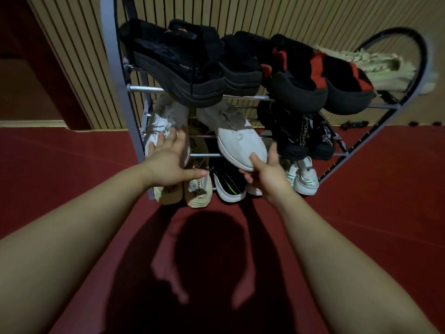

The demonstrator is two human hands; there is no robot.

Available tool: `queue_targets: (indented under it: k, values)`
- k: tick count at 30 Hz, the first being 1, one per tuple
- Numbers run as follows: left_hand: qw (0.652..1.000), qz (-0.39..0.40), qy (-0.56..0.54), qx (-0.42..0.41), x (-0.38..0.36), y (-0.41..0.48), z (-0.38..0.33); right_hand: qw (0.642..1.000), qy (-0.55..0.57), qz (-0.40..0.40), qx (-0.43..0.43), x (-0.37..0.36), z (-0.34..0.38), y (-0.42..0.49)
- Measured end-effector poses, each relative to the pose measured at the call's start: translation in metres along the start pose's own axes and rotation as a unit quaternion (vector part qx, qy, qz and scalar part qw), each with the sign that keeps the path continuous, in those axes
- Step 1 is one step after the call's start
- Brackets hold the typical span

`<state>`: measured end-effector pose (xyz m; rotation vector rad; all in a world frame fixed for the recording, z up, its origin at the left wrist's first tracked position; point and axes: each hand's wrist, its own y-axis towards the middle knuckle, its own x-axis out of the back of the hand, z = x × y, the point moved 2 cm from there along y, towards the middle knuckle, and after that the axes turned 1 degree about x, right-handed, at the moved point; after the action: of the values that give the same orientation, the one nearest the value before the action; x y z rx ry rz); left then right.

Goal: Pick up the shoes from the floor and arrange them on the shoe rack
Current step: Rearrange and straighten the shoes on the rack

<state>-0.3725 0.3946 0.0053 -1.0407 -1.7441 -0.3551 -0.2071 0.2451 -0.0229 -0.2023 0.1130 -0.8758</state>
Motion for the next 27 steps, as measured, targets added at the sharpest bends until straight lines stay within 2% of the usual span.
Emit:
queue_targets:
  k: [3,6,10,12,16,21,23,27]
  values:
    - [0.999,-0.015,-0.036,-0.013,0.001,-0.002,-0.006,0.999,-0.04,0.009,0.031,0.053,0.007,-0.014]
    - [0.995,-0.039,-0.078,-0.056,0.0,-0.002,-0.017,0.999,-0.014,-0.006,0.044,0.1,0.016,-0.025]
    - [0.983,-0.024,-0.129,-0.125,-0.007,-0.002,-0.035,0.992,-0.058,-0.022,0.112,0.141,0.038,-0.04]
    - [0.973,0.008,-0.145,-0.177,-0.009,-0.003,-0.042,0.992,-0.054,-0.011,0.117,0.154,0.043,-0.043]
    - [0.946,0.123,-0.113,-0.276,-0.019,-0.014,-0.058,0.993,-0.054,0.03,0.104,0.162,0.037,-0.041]
    - [0.906,0.25,-0.199,-0.278,-0.04,-0.034,-0.07,0.996,0.0,0.069,0.055,0.142,0.027,-0.039]
    - [0.896,0.259,-0.209,-0.293,-0.048,-0.038,-0.071,0.995,0.028,0.08,0.048,0.136,0.022,-0.034]
    - [0.891,0.244,-0.252,-0.287,-0.045,-0.039,-0.07,0.998,0.061,0.02,0.004,0.116,0.021,-0.031]
